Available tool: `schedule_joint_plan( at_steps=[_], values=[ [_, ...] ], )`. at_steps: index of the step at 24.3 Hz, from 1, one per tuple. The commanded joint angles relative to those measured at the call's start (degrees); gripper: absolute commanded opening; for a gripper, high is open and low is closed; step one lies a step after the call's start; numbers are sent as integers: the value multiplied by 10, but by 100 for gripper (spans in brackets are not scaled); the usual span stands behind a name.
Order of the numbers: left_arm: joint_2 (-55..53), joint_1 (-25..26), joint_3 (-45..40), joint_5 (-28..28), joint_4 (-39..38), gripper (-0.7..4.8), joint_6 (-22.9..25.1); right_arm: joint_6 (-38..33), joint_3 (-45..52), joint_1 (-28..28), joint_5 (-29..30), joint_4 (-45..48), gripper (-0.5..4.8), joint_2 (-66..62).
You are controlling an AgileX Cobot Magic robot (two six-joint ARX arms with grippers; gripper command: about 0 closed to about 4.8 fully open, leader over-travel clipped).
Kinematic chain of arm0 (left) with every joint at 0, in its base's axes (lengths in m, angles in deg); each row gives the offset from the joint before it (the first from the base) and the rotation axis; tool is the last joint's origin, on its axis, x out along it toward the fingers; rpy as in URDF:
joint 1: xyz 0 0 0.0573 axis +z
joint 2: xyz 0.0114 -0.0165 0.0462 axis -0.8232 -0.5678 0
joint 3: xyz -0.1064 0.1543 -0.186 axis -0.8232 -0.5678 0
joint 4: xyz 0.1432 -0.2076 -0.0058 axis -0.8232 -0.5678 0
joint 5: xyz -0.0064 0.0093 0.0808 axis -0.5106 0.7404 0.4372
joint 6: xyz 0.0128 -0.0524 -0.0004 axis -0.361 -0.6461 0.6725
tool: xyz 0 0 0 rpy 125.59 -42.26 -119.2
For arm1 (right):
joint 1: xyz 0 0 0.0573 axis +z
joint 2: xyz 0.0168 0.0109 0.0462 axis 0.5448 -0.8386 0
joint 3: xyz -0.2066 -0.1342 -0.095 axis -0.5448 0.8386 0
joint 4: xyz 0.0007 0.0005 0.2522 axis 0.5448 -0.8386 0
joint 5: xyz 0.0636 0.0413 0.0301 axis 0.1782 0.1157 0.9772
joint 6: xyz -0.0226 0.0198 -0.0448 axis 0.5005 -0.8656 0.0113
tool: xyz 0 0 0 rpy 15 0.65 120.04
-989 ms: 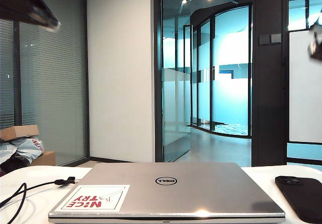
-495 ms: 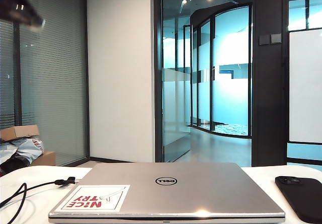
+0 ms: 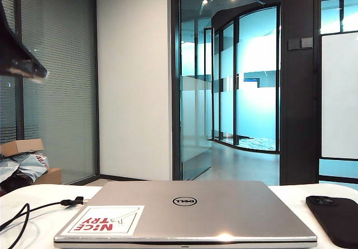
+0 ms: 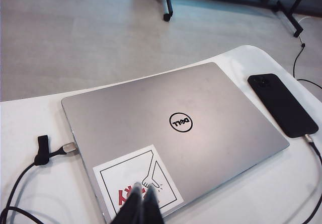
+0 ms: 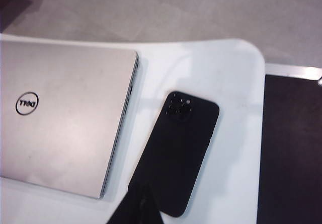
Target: Pick up the charging cable and the phone, plug the charging cable into the charging port on the phone, and finally place them back on the table.
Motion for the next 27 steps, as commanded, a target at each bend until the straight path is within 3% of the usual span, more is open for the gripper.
schedule_joint_plan(
  at_steps=[1, 6, 13, 18, 22, 27],
  values=[
    [1, 0, -27, -2, 75, -6, 2, 1, 14, 1, 1, 7, -1, 2],
    [1, 0, -64, -2, 149, -6, 2, 1, 15, 0, 1, 9, -1, 2],
    [1, 0, -66, -2, 162, -6, 2, 1, 15, 0, 1, 9, 0, 2],
    [66, 10, -67, -2, 169, -6, 2, 1, 15, 0, 1, 9, 0, 2],
    [135, 63, -71, -2, 149, -6, 4, 1, 15, 0, 1, 9, 0, 2],
    [214, 170, -76, -2, 113, -6, 49, 1, 15, 0, 1, 9, -1, 2]
  ],
)
